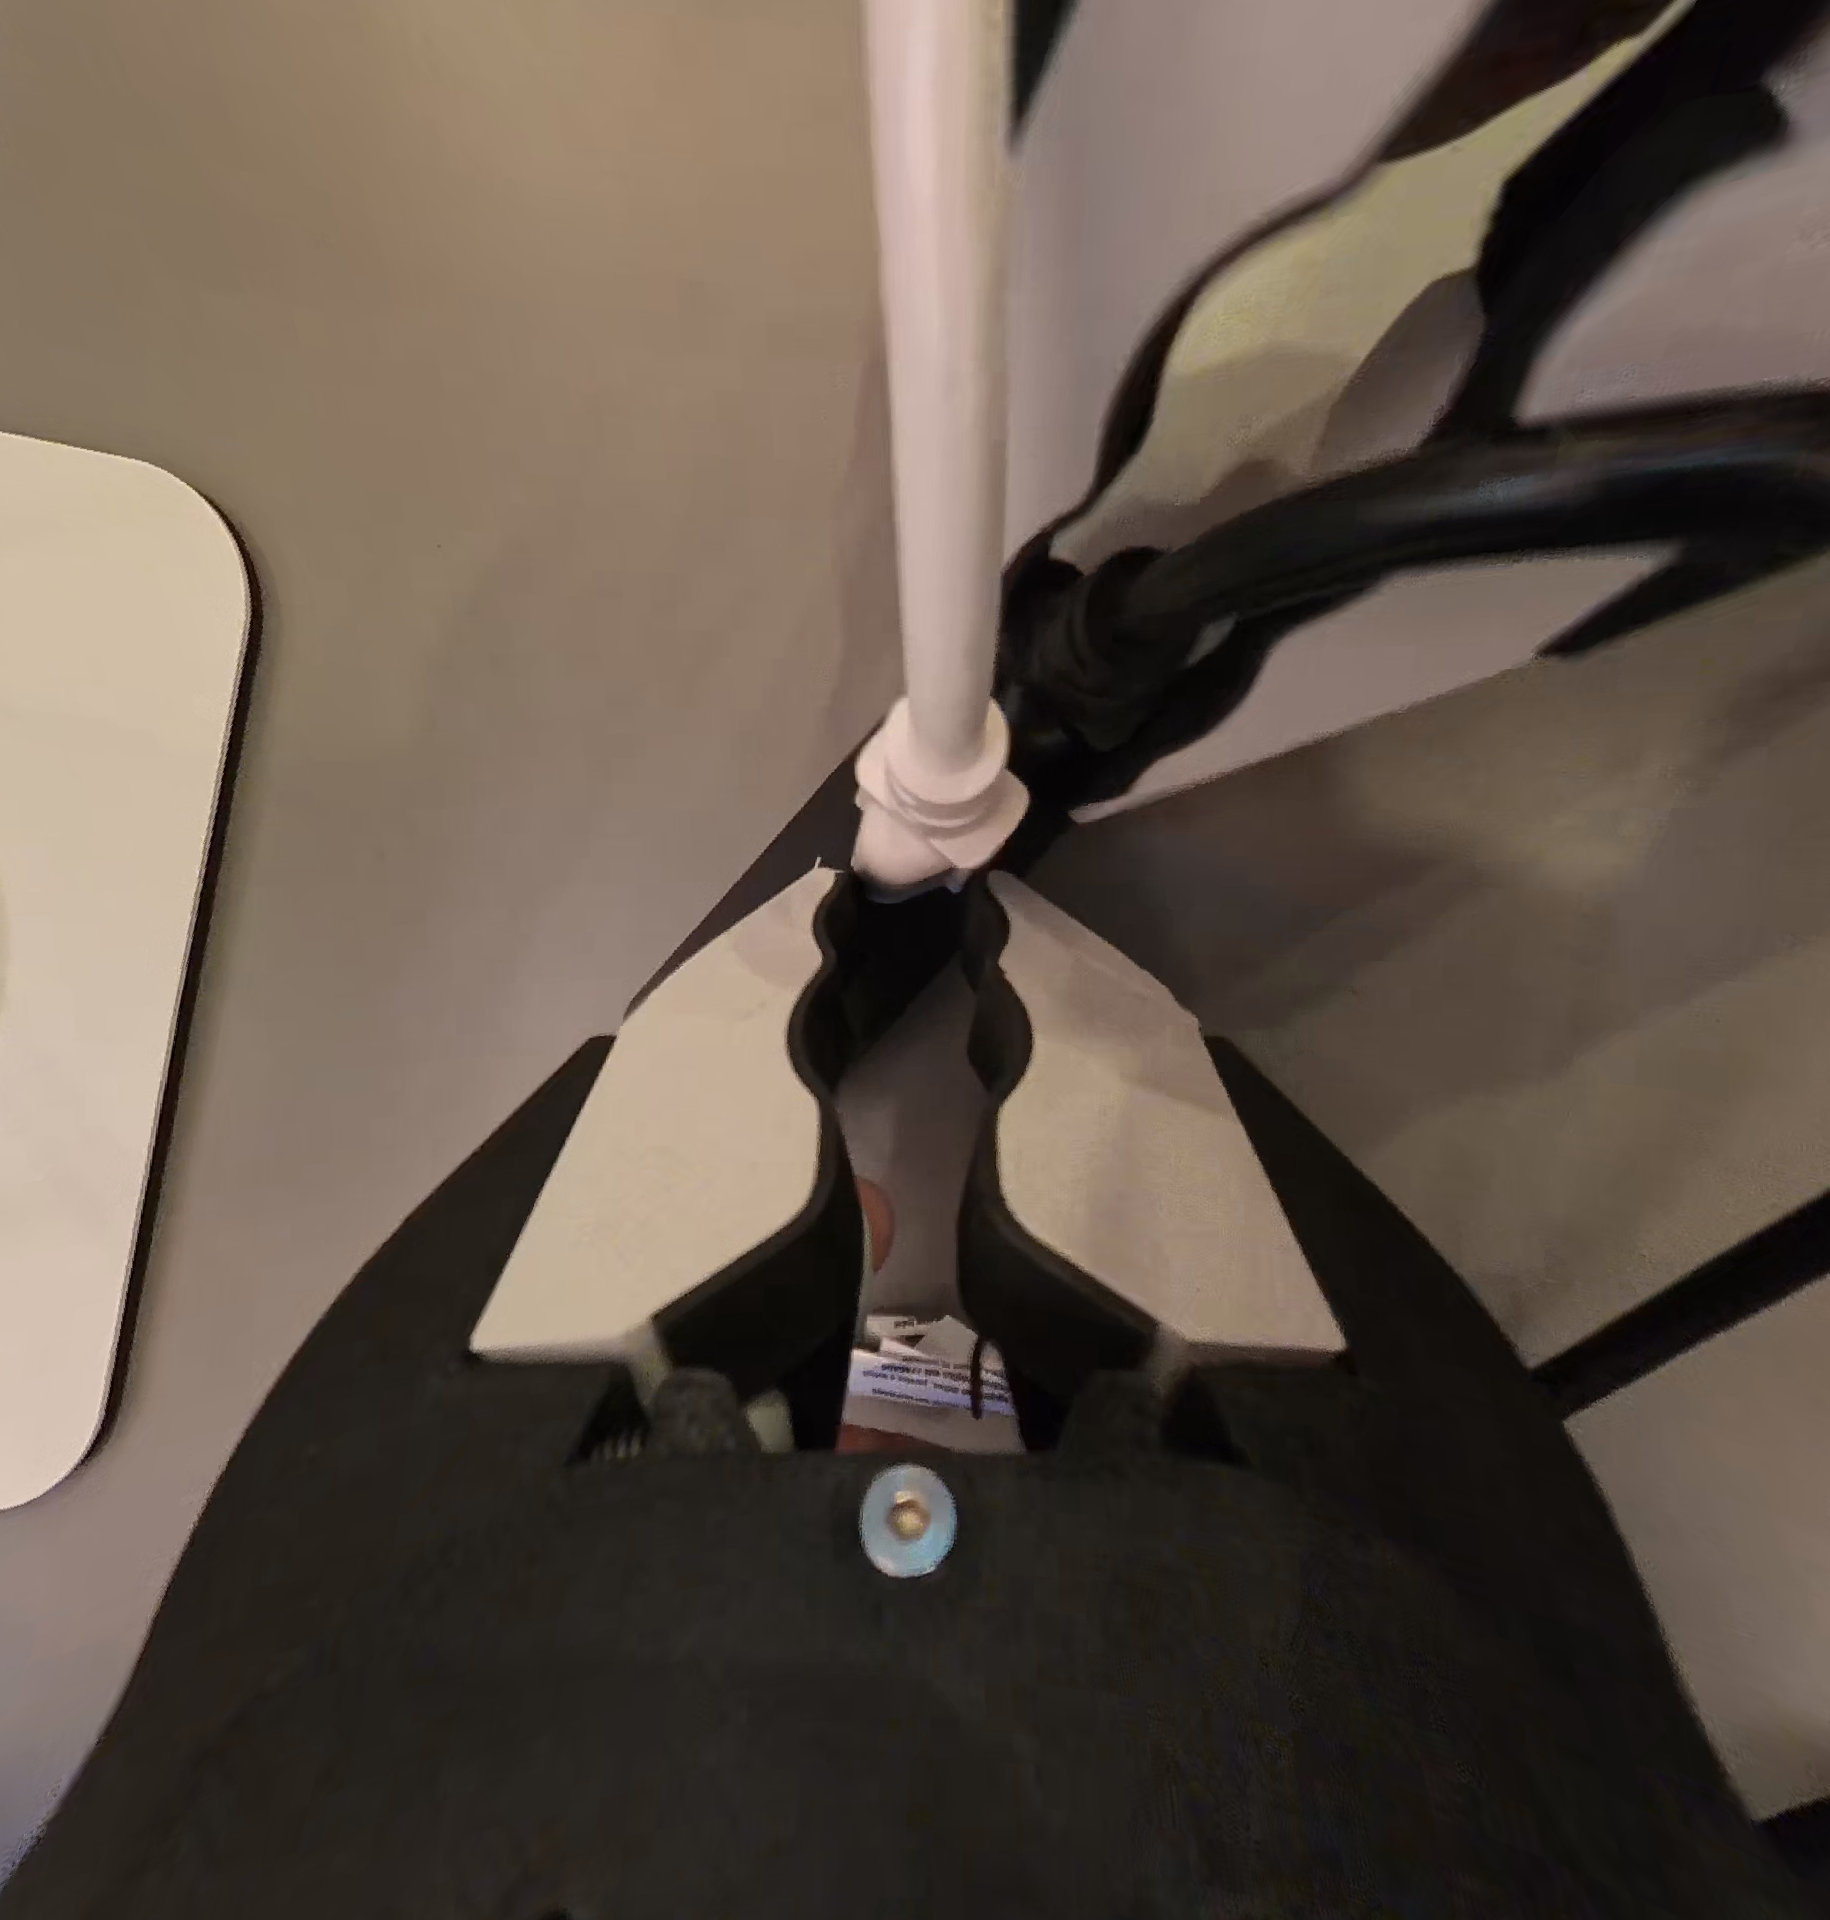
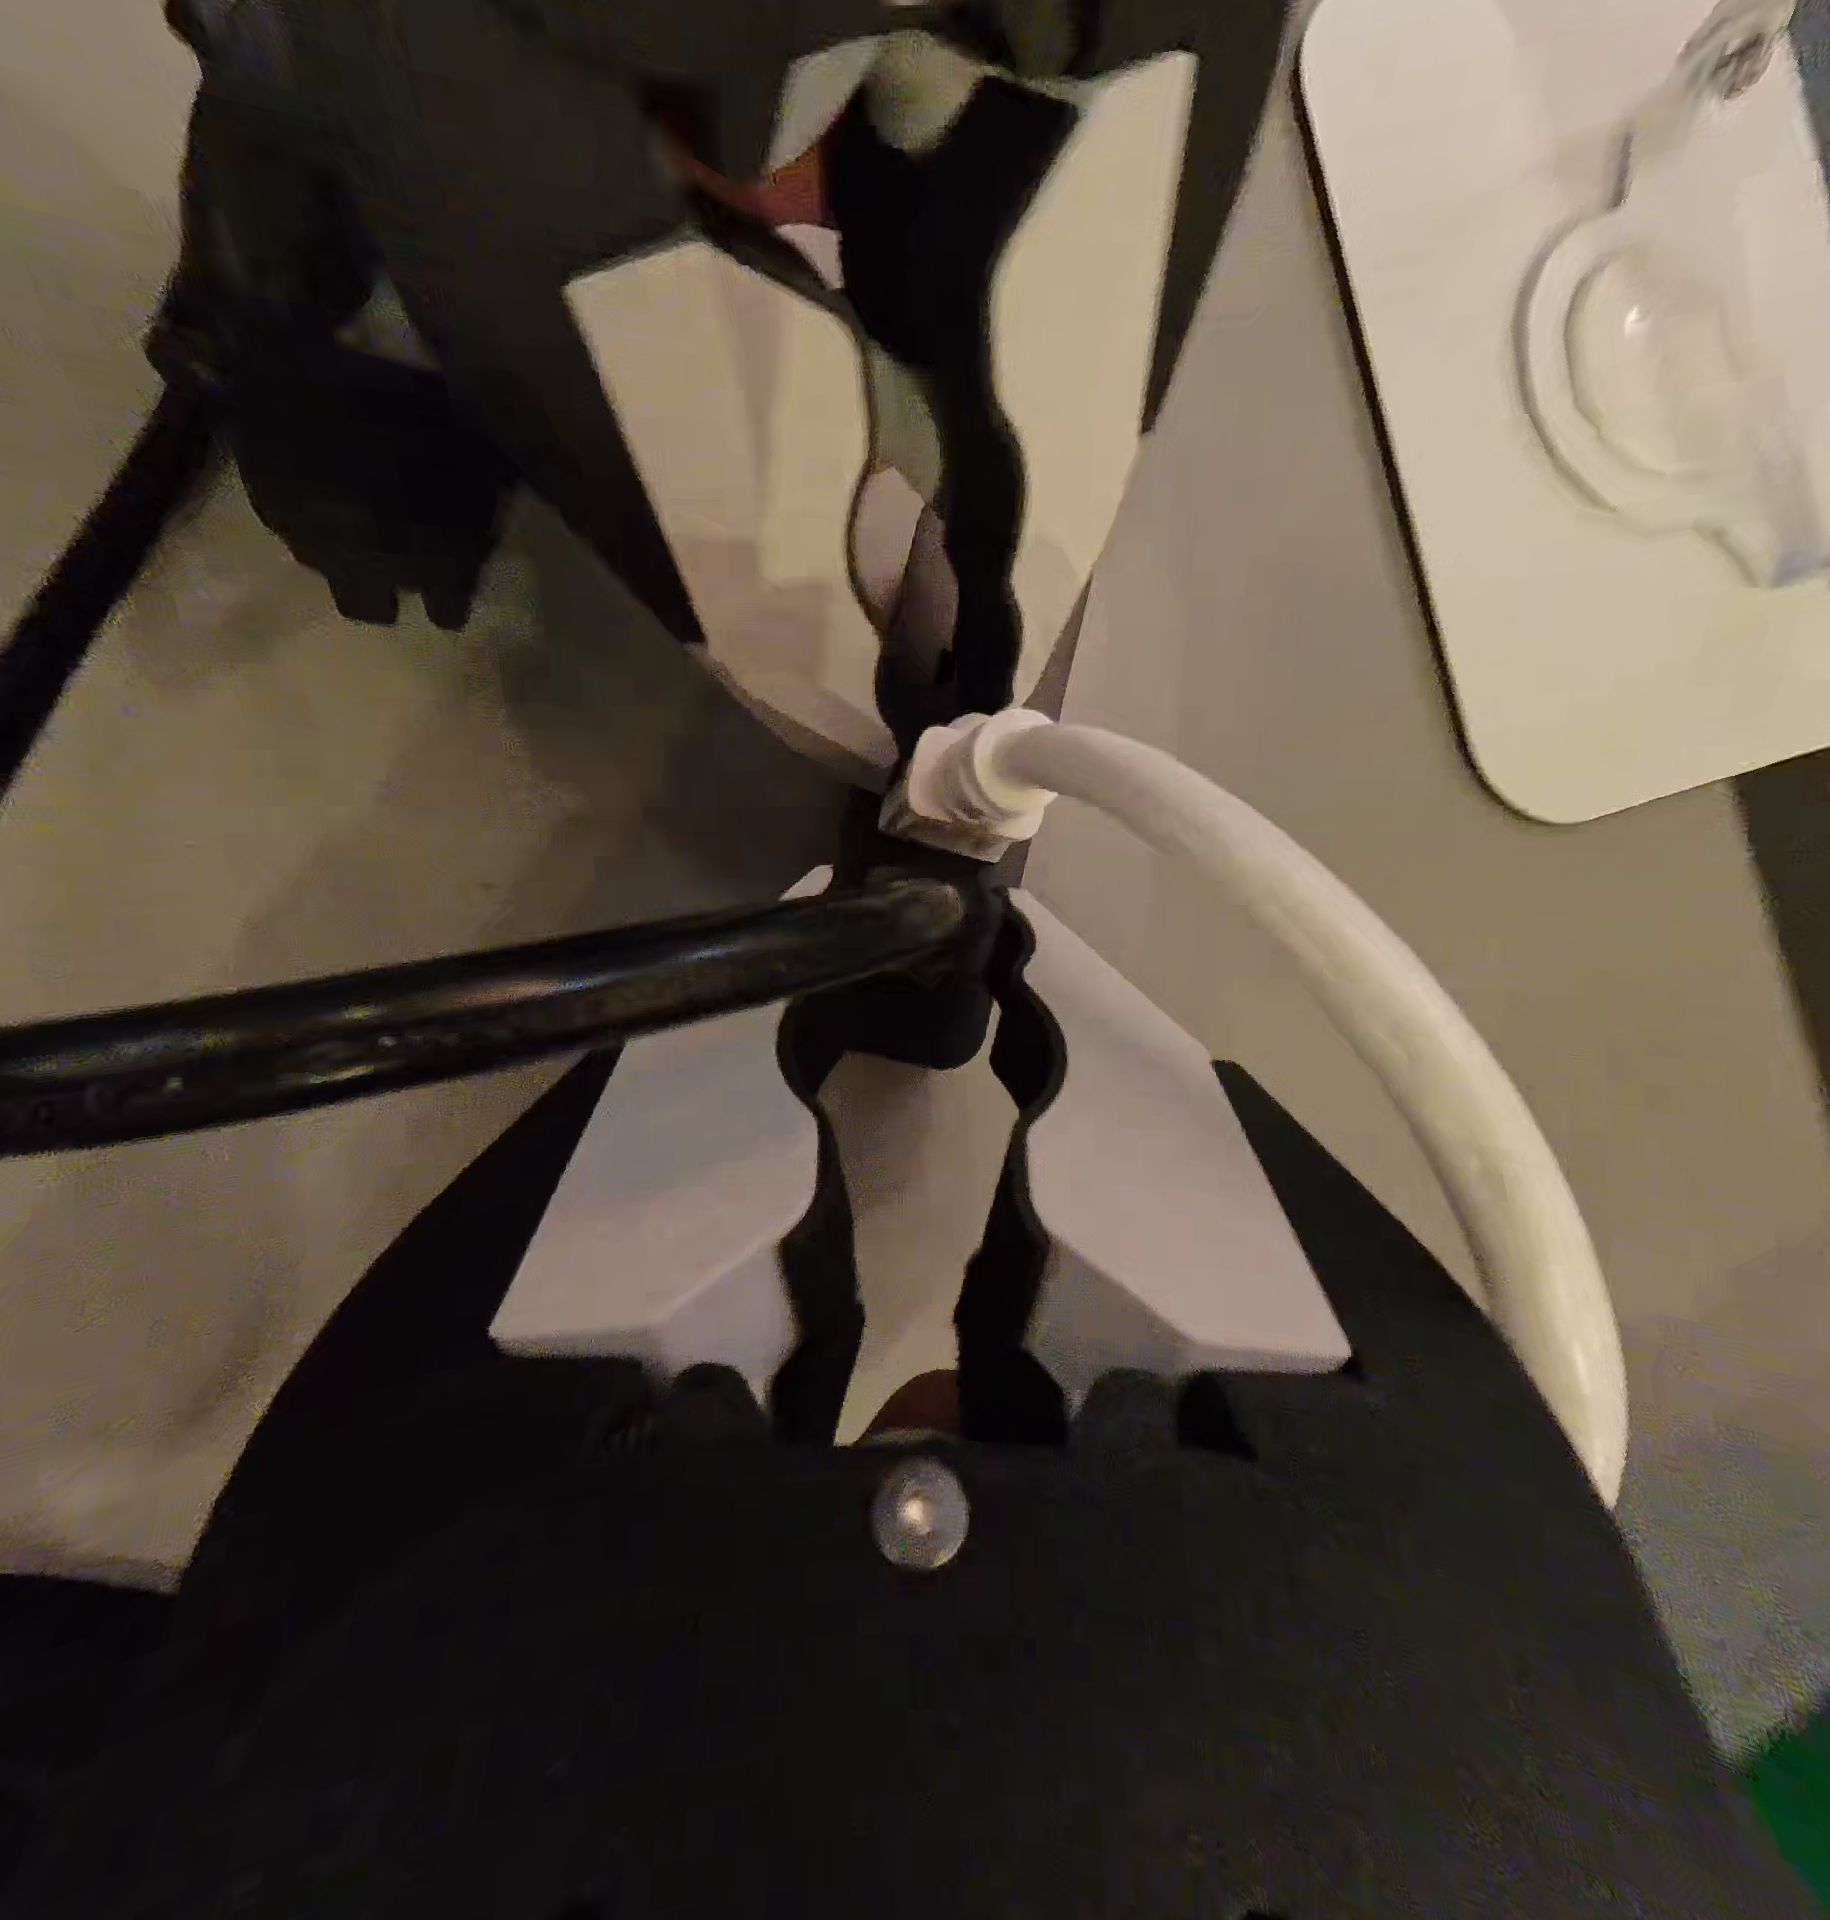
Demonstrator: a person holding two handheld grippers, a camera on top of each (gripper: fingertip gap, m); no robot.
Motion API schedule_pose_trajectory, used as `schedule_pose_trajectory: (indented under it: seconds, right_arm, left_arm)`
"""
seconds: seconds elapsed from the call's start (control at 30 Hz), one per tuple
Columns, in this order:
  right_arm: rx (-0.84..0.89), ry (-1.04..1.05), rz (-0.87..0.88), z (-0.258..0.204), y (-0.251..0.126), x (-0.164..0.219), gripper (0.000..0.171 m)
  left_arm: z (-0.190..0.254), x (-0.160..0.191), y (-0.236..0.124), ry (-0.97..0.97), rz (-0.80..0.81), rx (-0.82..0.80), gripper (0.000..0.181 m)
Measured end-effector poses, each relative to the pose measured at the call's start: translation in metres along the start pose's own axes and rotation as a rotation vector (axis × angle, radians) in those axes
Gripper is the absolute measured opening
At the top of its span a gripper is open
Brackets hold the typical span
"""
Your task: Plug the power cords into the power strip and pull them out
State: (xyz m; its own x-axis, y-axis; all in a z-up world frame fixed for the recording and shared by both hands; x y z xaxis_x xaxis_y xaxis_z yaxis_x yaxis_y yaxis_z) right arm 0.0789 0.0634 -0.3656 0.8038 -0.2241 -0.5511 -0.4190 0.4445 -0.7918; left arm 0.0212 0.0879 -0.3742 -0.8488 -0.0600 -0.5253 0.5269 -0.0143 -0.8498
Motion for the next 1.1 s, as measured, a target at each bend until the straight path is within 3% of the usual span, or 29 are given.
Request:
schedule_pose_trajectory:
  seconds: [0.07,0.13,0.43,0.6,0.83,1.0,1.1]
  right_arm:
    - [-0.178,0.275,0.073,0.01,0.001,0.004,0.02]
    - [-0.251,0.366,0.097,0.015,0.001,0.007,0.022]
    - [0.116,-0.153,-0.026,-0.001,-0.004,0.001,0.023]
    - [-0.123,0.196,0.082,0.009,-0.003,0.005,0.02]
    - [-0.375,0.514,0.179,0.022,-0.002,0.011,0.024]
    - [-0.155,0.196,0.041,0.015,-0.004,0.009,0.021]
    - [-0.139,0.072,-0.08,0.013,-0.006,0.007,0.032]
  left_arm:
    - [-0.002,-0.001,0.001,-0.015,0.009,0.017,0.019]
    - [-0.002,-0.003,0.002,-0.003,0.006,-0.001,0.019]
    - [-0.001,-0.003,0.002,0.009,-0.007,0.011,0.019]
    - [-0.001,-0.004,0.003,-0.006,0.0,0.026,0.019]
    - [-0.002,-0.007,0.004,-0.006,0.014,0.027,0.018]
    - [0.0,-0.008,0.005,-0.007,-0.004,0.013,0.018]
    - [0.0,-0.008,0.005,-0.011,-0.013,0.007,0.017]
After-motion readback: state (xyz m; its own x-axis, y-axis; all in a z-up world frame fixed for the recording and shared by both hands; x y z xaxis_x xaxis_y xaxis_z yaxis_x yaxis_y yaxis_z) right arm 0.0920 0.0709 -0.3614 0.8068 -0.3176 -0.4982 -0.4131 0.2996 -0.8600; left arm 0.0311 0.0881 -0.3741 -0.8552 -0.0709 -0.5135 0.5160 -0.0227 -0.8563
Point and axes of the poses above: each gripper's, where its closed fingertips meet, y out along the fingers, x out of its underside, z = x × y across the jaws, the point moved 4 cm from there along -y, back along the fingers, and after that the axes turned 5 degrees about x, right-handed, at the moved point
